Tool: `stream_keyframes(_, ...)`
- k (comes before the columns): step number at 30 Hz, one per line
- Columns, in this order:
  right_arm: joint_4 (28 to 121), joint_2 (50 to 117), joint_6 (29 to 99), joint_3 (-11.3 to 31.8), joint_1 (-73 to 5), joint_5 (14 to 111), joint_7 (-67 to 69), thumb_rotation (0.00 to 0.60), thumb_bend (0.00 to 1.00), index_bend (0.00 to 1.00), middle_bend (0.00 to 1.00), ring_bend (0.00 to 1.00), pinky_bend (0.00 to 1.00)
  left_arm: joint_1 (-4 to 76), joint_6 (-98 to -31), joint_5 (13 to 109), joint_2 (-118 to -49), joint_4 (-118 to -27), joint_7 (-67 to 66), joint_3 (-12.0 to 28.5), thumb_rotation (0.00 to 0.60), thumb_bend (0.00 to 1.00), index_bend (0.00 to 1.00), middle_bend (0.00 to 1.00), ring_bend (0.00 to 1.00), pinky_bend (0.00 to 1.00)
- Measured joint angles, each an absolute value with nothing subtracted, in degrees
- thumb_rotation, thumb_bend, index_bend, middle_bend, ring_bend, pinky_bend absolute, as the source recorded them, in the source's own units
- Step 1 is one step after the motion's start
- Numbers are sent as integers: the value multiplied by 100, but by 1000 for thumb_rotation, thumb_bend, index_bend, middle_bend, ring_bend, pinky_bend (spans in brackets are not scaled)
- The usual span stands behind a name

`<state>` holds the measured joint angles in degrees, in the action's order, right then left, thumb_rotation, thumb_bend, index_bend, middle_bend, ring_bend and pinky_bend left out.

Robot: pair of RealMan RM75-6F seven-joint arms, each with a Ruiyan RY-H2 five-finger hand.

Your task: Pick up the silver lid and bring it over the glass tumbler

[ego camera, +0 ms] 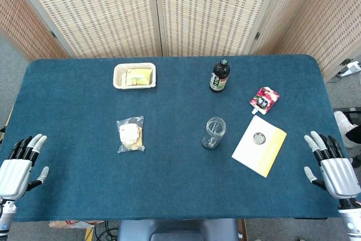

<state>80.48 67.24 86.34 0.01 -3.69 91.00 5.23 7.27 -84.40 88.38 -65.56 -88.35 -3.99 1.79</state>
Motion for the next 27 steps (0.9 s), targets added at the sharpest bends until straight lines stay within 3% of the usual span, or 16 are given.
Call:
stream_keyframes(14,8093,6570,8536,45,-393,9037,694,600,369,0,0,0,0,806,-8392,8899,-6609,-8823,-433,175,600,351,0,52,0,56)
stream_keyframes(19,8295,6335,7968,170,-700,8852,635,600,366,5,0,0,0,767,-8478,8904,-6578,-8812,-351,173,600,351,0,52,0,56)
stream_keyframes(27,8449,6119,6586,470,-1531,8375,571,600,355,154,0,0,0,686,-8595,8840,-6516,-8814,-238,194,600,351,0,52,0,56)
